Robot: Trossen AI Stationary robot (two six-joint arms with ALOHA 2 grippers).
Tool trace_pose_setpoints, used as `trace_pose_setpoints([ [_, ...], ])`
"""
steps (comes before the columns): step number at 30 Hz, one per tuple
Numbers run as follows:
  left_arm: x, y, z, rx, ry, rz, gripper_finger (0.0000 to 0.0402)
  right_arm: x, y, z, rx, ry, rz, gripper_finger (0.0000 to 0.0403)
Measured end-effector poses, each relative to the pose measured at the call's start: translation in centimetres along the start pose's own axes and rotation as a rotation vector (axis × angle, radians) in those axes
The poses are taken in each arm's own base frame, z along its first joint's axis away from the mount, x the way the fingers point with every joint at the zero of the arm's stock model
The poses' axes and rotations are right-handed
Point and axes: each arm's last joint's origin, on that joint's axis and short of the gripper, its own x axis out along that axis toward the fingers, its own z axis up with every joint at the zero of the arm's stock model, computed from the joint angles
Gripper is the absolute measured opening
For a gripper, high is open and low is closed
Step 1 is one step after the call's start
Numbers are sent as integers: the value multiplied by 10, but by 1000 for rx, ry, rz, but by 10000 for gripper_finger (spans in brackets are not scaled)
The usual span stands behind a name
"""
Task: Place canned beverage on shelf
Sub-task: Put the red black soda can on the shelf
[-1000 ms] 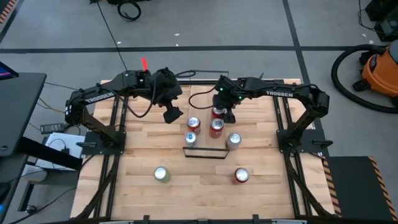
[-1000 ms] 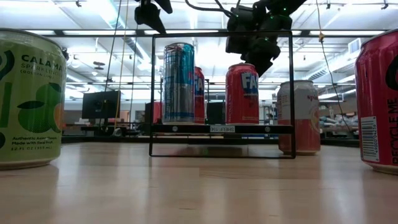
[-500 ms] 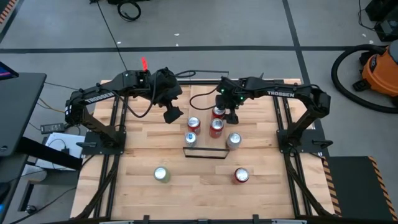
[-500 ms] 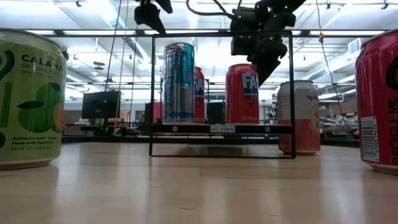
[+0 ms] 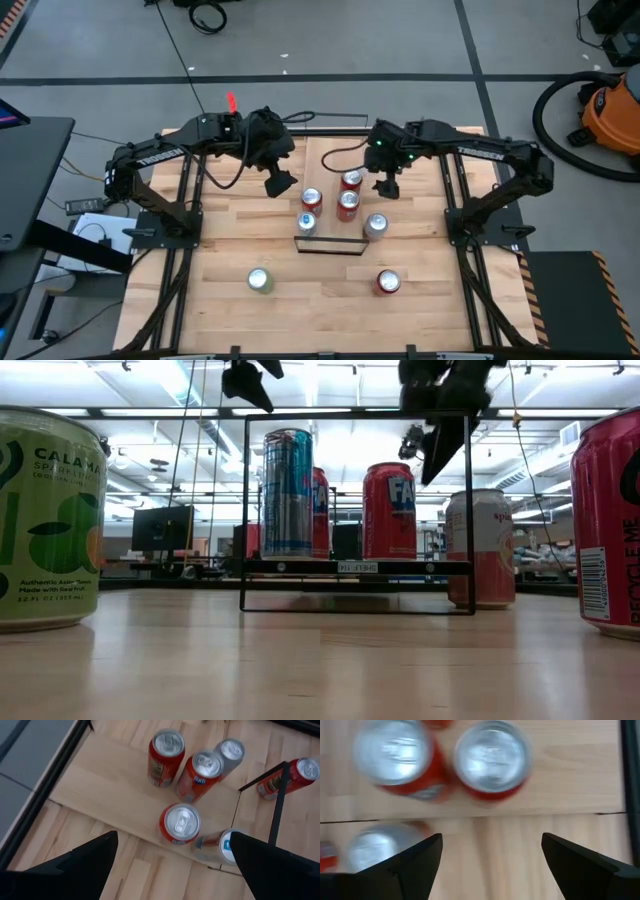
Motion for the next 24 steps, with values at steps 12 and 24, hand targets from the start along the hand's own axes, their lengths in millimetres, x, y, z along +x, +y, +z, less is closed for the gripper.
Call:
trace_pose_setpoints([
  [12,-1,-2,13,106,-138,-11,396,-26,65,-7,-6,-41,162,348],
  [24,-2,-4,21,183,-222,-37,396,-18,99,-28,99,33,195,348],
])
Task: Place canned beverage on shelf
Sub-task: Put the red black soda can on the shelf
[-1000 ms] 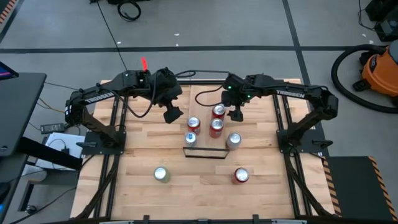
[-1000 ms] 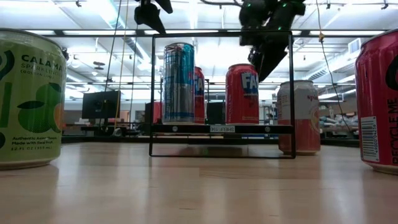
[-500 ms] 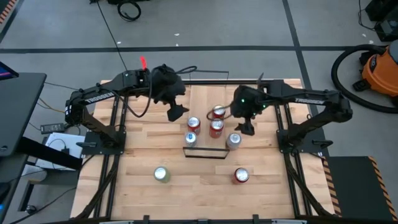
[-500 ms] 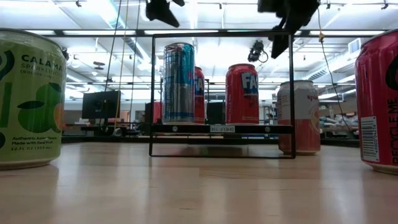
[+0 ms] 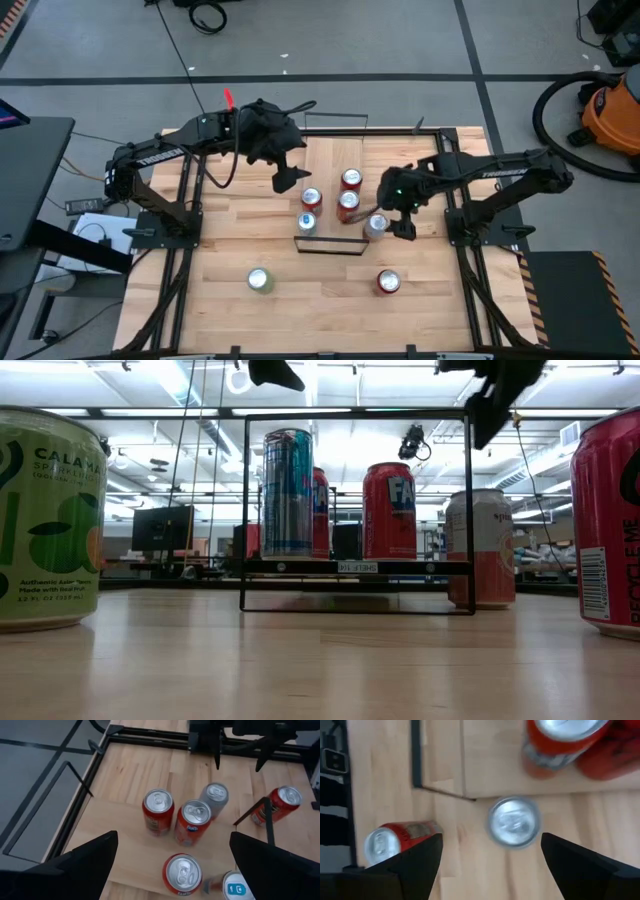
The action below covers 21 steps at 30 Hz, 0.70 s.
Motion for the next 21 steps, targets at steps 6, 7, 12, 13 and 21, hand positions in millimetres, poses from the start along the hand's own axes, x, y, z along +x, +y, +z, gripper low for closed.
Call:
trace_pose_setpoints([
  [6,5,0,0,46,11,-13,396,3,24,-12,-2,17,21,348],
  [7,6,0,0,52,5,-13,396,3,30,-14,-14,18,32,348],
  [12,7,0,1,53,-3,-8,396,5,55,-20,-53,-16,48,348],
  [13,7,1,2,53,-7,3,396,5,60,-21,-62,-25,46,348],
  [21,7,4,1,47,2,112,396,33,102,-26,-172,-36,61,348],
])
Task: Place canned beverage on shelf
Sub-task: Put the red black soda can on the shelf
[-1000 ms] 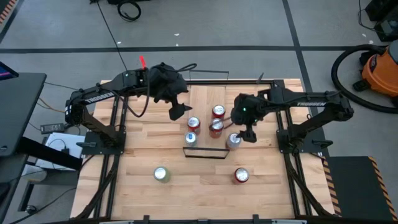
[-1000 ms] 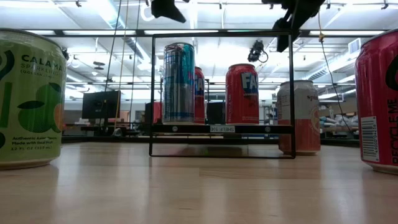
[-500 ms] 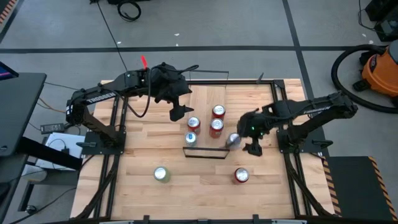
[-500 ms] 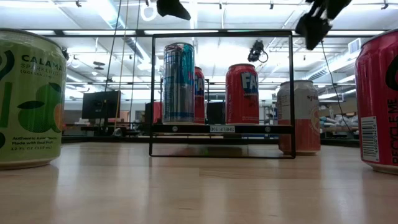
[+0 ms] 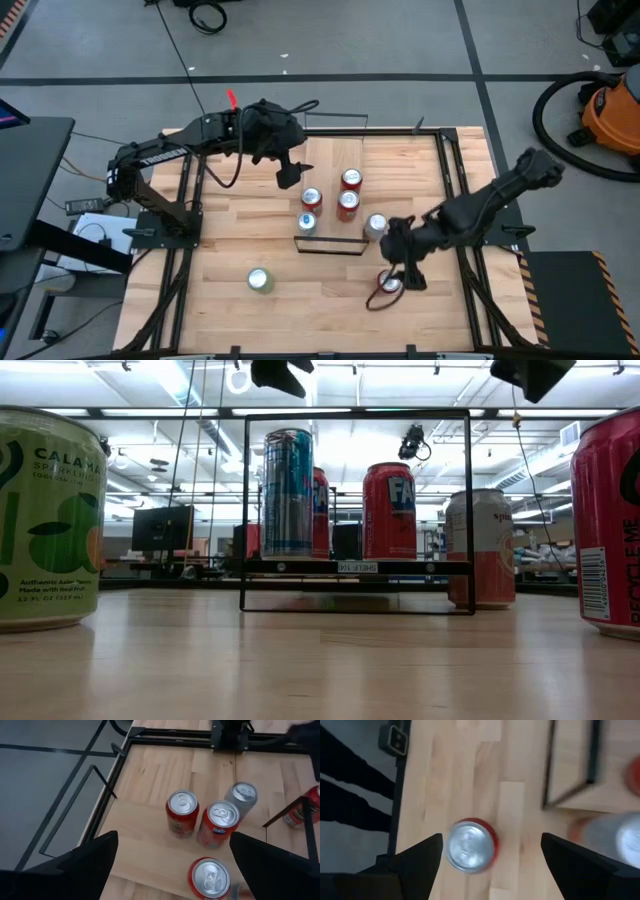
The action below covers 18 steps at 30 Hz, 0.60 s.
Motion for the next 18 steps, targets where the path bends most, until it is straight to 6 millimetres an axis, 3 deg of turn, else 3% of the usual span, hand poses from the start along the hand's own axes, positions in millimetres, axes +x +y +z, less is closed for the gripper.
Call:
trace_pose_setpoints([
  [7,0,0,-1,-2,13,-3,396,31,17,-2,6,68,-22,348],
  [12,0,0,-1,2,12,-2,396,42,21,-3,67,127,4,354],
  [18,0,0,-1,-4,13,-3,396,39,19,-7,332,129,-63,356],
])
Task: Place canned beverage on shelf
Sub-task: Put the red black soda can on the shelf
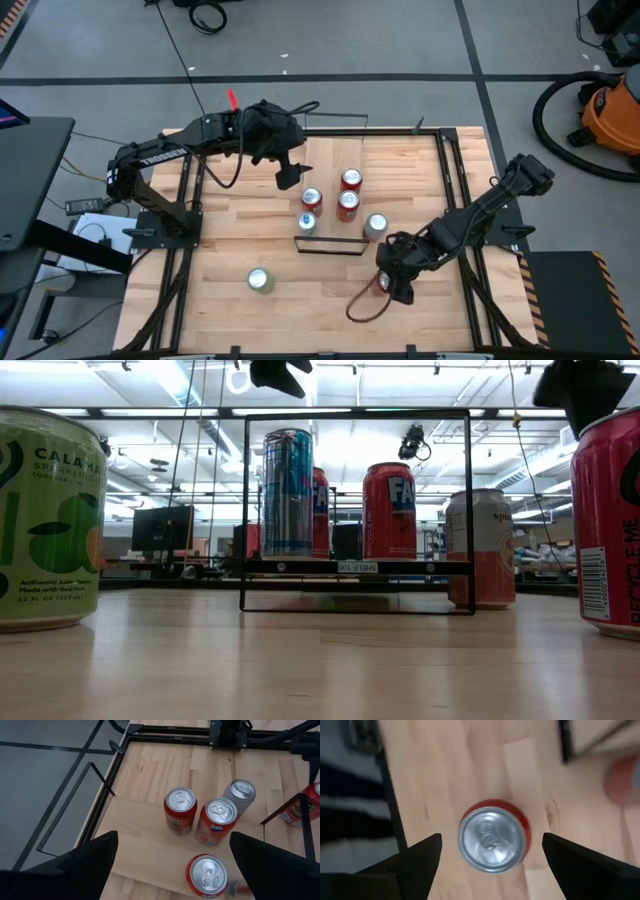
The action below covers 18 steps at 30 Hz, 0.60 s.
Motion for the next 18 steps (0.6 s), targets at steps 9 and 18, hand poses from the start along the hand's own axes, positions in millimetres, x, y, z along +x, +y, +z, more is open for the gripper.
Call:
trace_pose_setpoints([
  [9,0,0,0,-12,-1,0,396,11,8,-5,278,-8,-60,356],
  [18,0,0,0,-20,-2,-10,396,19,24,2,242,-43,-240,357],
])
